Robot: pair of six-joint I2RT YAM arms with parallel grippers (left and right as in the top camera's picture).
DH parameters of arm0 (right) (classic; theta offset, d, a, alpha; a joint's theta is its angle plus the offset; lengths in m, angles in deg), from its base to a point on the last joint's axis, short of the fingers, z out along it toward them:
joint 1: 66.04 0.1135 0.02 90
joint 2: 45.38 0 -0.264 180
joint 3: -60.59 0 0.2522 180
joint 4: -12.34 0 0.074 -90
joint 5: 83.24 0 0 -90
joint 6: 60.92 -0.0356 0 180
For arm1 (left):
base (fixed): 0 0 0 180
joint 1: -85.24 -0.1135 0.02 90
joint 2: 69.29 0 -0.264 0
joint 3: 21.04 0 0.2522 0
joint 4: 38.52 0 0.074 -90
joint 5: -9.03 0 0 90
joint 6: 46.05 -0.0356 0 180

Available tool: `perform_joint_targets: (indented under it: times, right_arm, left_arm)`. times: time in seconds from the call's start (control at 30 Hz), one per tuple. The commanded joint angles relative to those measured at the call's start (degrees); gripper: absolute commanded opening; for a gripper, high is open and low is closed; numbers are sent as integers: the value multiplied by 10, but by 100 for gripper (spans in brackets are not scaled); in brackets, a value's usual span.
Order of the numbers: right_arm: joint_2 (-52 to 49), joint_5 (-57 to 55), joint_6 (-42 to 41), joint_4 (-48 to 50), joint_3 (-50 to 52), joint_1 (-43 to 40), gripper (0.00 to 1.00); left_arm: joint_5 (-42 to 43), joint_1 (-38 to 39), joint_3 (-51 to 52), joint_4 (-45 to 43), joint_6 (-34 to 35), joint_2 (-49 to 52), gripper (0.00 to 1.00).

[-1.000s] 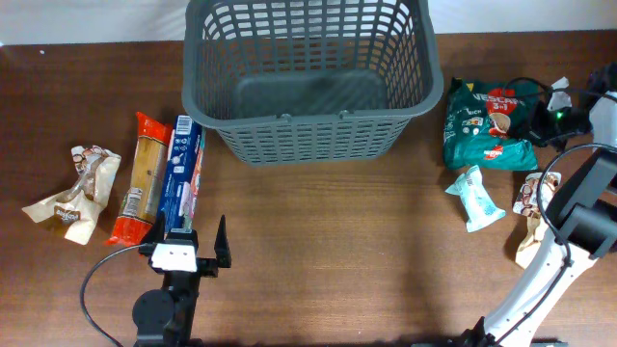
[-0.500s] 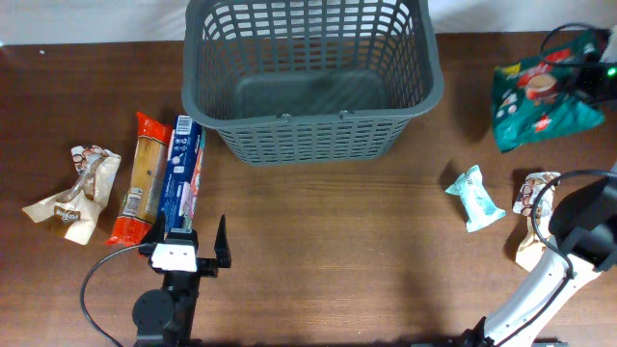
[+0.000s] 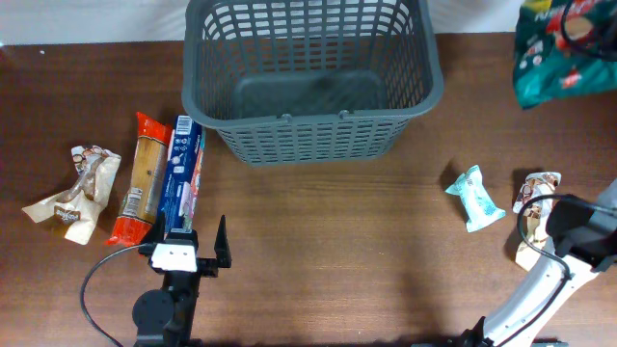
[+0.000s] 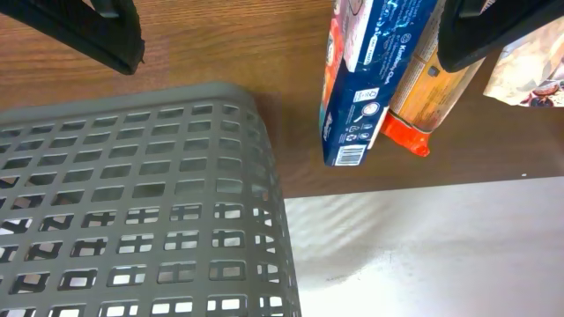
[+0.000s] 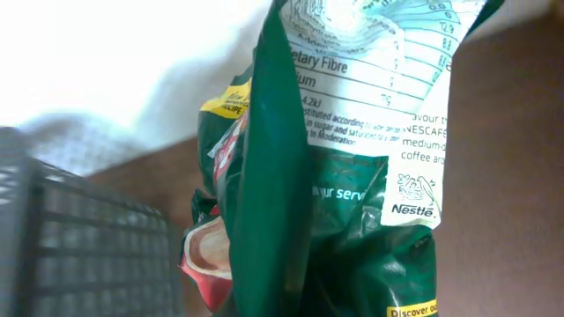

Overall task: Pack container
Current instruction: 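Carry the Nescafé bag over the basket and release it inside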

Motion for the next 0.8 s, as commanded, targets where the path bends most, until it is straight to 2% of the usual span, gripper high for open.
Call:
perform_joint_targets:
  times: [0.0,0.2,0.5,0.77]
  right_arm:
    - [71,61,-11,11,-63,29,4]
    - [104,79,-11,25,-108,96,4]
    - [115,74,-11,72,-116,245,4]
    - [80,-50,-11,85,-63,373,4]
  left_arm:
    - [6,2,3,0,3,-4,99]
    - [6,2,3,0,3,-4,99]
    - [6,2,3,0,3,-4,99]
    - [6,2,3,0,3,-4,99]
